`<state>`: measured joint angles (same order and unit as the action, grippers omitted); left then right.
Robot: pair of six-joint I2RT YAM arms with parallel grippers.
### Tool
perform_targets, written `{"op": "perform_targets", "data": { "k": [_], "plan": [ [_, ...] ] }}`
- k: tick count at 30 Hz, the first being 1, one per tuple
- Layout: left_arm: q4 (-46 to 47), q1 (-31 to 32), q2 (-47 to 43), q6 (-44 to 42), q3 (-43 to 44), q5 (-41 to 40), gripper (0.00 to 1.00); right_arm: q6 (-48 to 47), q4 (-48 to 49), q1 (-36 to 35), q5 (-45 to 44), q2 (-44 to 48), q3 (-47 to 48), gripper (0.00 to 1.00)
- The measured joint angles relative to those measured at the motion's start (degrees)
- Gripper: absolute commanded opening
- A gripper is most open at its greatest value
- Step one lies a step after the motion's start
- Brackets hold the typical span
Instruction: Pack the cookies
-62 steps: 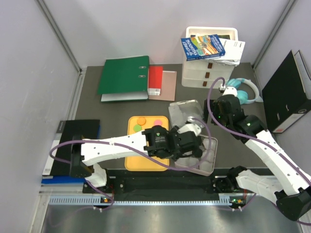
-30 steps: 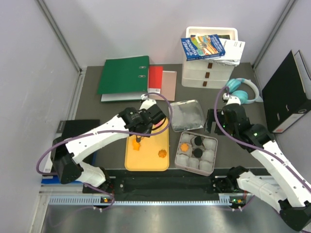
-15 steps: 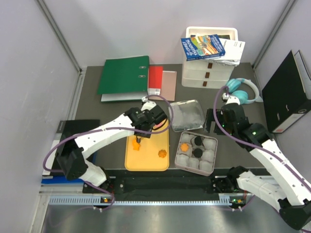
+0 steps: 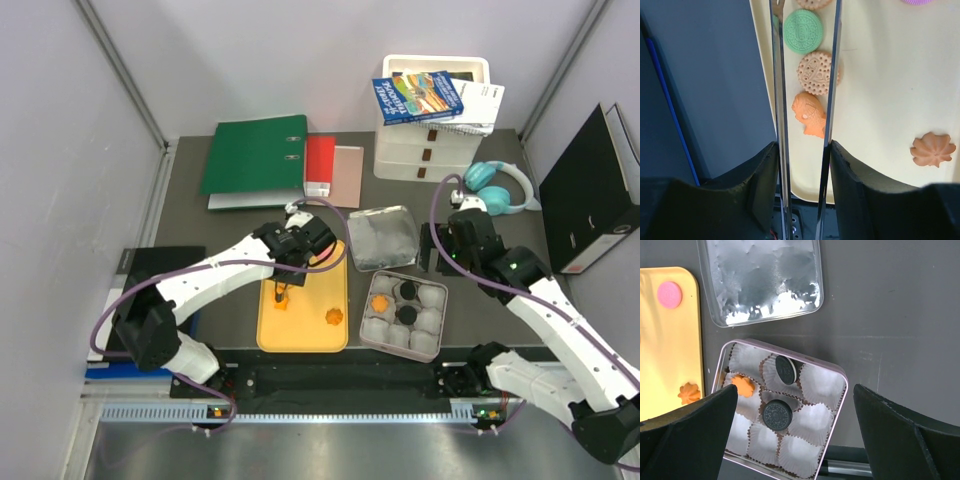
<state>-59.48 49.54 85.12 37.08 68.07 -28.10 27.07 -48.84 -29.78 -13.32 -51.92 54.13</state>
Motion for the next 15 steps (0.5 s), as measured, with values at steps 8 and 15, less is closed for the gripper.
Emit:
{"op": "perform_targets", "data": {
  "k": [8,15],
  "plan": [
    [0.85,-0.24,0.00,-0.68,-1.36,2.56,0.35,-0.07,0.92,0.00,-0.13,-1.75,0.35,0.99],
    [-0.50,-0.37,-0.79,-0.98,-0.59,2.60,0.31,-0.07,2.32,0.00,-0.09,-3.17,0.87,0.99]
  ]
}}
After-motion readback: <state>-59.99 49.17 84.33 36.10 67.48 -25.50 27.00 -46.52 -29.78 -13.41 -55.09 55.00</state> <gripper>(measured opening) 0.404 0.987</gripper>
